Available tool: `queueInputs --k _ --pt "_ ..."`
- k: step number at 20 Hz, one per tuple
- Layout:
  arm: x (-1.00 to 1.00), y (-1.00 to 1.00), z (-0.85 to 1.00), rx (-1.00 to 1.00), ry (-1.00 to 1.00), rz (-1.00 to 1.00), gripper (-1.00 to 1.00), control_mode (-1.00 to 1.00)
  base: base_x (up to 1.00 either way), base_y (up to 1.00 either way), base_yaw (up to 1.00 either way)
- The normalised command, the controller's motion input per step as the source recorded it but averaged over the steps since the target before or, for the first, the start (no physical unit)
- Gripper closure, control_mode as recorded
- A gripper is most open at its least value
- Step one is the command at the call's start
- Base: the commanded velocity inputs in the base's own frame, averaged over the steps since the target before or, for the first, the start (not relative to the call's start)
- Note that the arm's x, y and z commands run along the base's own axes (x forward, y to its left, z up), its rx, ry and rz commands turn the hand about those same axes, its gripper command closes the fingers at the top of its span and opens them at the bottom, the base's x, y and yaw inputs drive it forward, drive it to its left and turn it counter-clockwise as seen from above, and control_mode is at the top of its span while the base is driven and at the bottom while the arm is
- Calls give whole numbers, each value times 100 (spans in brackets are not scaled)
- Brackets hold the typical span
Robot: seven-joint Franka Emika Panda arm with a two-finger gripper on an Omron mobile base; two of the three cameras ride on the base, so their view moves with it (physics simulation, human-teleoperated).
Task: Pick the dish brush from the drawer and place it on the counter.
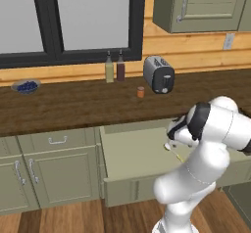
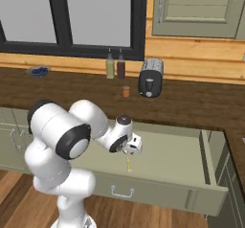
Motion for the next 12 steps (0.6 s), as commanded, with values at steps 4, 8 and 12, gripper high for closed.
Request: queueInputs --k 4,8,12 --pt "38 -5 -32 0 2 9 -100 -100 0 0 0" --pt "33 -2 -47 0 1 11 -100 -100 0 0 0" --pt "20 -22 -51 0 9 13 -100 -100 0 0 0"
